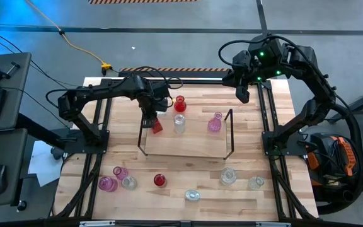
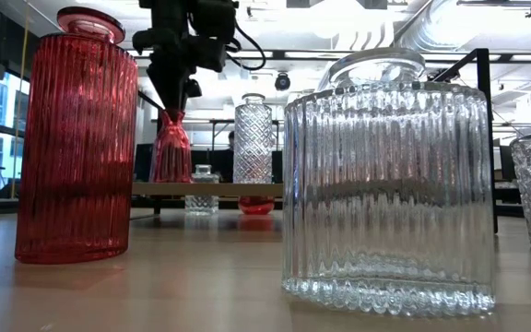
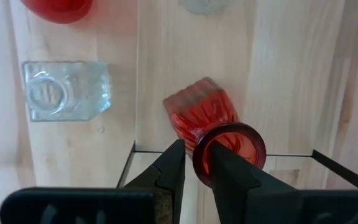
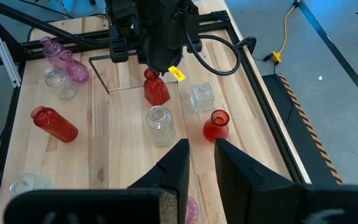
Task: Sort vases onto shelf
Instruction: Put the red vase on the shelf, then put the transparent vase on the shelf
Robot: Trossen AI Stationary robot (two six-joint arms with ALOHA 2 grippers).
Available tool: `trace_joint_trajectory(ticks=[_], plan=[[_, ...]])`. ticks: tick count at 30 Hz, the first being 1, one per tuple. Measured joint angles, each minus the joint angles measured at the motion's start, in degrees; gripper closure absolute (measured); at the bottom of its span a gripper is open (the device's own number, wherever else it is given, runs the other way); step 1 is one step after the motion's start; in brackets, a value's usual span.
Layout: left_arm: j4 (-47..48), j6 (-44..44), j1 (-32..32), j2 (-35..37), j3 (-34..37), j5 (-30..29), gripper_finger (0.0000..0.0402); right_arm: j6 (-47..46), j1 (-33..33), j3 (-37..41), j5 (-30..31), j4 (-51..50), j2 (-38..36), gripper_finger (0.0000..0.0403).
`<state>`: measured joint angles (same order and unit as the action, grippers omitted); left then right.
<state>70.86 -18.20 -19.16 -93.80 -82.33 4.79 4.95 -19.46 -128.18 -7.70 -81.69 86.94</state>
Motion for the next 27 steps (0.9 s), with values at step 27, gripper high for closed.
trace_joint_trajectory(ticks=[27], plan=[[-1.67,-1.02,-14.87,-2.61,-10.83,-1.66,0.0341,0.00,0.00,0.00,-0.72,0.00,0.00,0.0346]])
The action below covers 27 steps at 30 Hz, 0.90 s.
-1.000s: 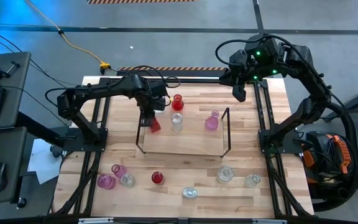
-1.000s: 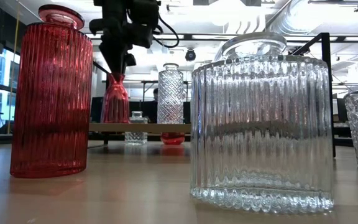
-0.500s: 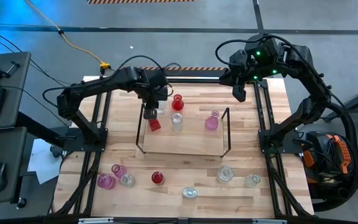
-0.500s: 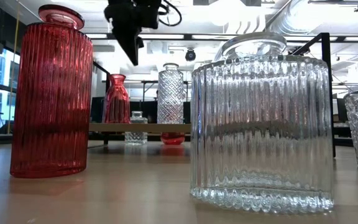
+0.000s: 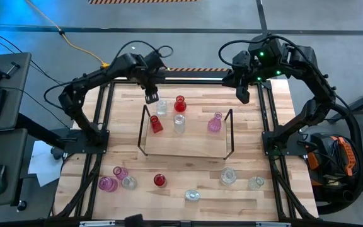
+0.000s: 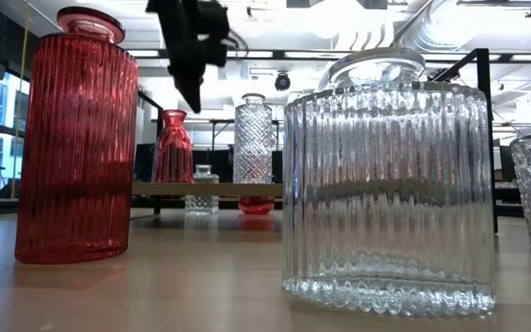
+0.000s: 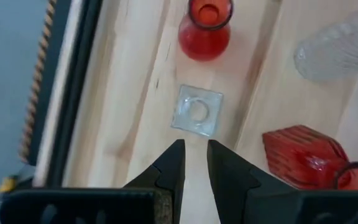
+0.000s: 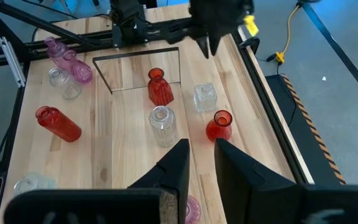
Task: Sort vases onto shelf
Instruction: Put the transparent vase on the shelf
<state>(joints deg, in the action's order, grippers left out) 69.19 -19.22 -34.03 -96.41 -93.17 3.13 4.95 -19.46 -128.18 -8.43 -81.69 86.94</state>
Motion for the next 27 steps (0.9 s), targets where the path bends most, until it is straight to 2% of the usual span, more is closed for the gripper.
trace_joint_trajectory(ticks=[5,10,15,21,27], plan=[[0.04,0.56,-2.46,-4.45,-0.53,1.21,0.0341,0.00,0.01,-0.02,0.02,0.00,0.00,0.0346],[0.04,1.44,-3.08,-10.34,-5.38,3.03,0.0334,-0.11,0.02,0.00,0.04,0.02,0.11,0.0346],[2.40,-0.08,-2.97,-13.96,-9.62,4.51,0.0293,-1.55,0.00,0.00,0.04,0.02,0.24,0.0346],[4.90,-0.92,-3.12,-14.53,-9.70,4.34,0.0238,-1.95,0.01,0.00,0.07,0.00,0.26,0.0346],[3.76,-0.96,-3.43,-14.51,-9.25,4.57,0.0216,-1.59,0.01,0.00,0.07,-0.02,0.26,0.0346]])
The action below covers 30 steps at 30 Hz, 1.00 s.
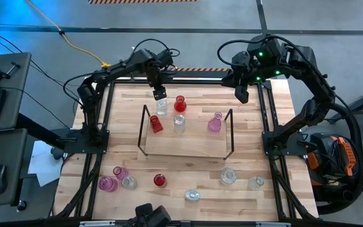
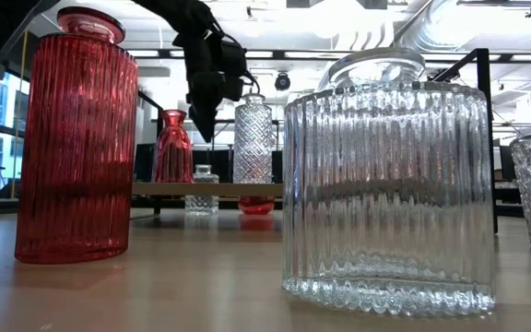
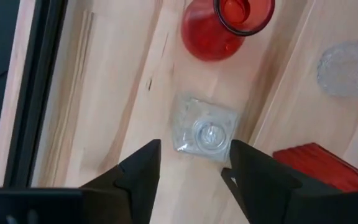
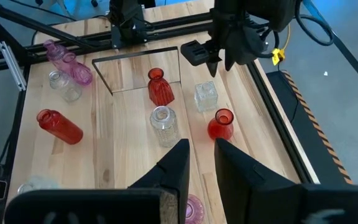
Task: Sort vases onto shelf
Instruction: Put the transparent vase on the shelf
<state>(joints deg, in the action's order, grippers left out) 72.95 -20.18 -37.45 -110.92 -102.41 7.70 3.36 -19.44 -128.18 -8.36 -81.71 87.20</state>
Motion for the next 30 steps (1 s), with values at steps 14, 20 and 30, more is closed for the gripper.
trace_joint_trajectory(ticks=[14,20,30], plan=[[-3.86,4.68,-0.02,-0.02,6.39,0.68,0.0219,0.61,-0.01,0.00,0.00,-0.90,0.00,0.0346],[-5.02,5.21,-0.02,-0.02,8.00,0.71,0.0219,0.72,0.00,0.00,0.02,-0.90,0.00,0.0346],[-7.74,6.49,-0.04,-0.02,7.98,0.73,0.0220,0.56,-0.02,0.00,-0.39,-0.87,0.00,0.0346]])
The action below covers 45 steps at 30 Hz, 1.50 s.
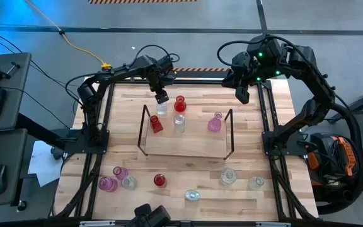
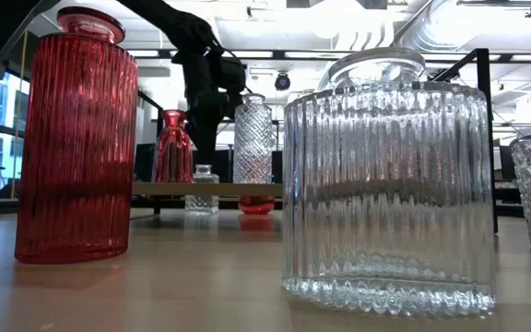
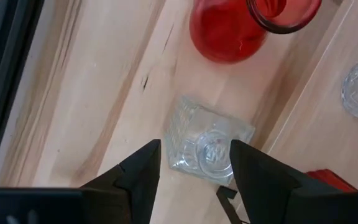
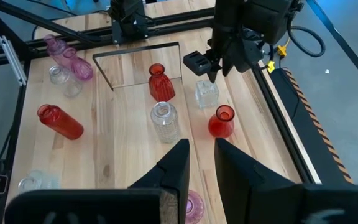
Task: Sort vases onto shelf
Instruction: Put the transparent vase on the shelf
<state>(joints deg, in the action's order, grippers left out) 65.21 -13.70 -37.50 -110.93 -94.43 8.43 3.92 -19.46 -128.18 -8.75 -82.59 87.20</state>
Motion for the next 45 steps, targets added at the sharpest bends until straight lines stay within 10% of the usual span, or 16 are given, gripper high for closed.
trace_joint_trajectory(ticks=[45], plan=[[-2.04,1.10,0.00,0.15,5.16,3.16,0.0220,-0.48,0.00,0.00,-0.83,-0.35,0.00,0.0346]])
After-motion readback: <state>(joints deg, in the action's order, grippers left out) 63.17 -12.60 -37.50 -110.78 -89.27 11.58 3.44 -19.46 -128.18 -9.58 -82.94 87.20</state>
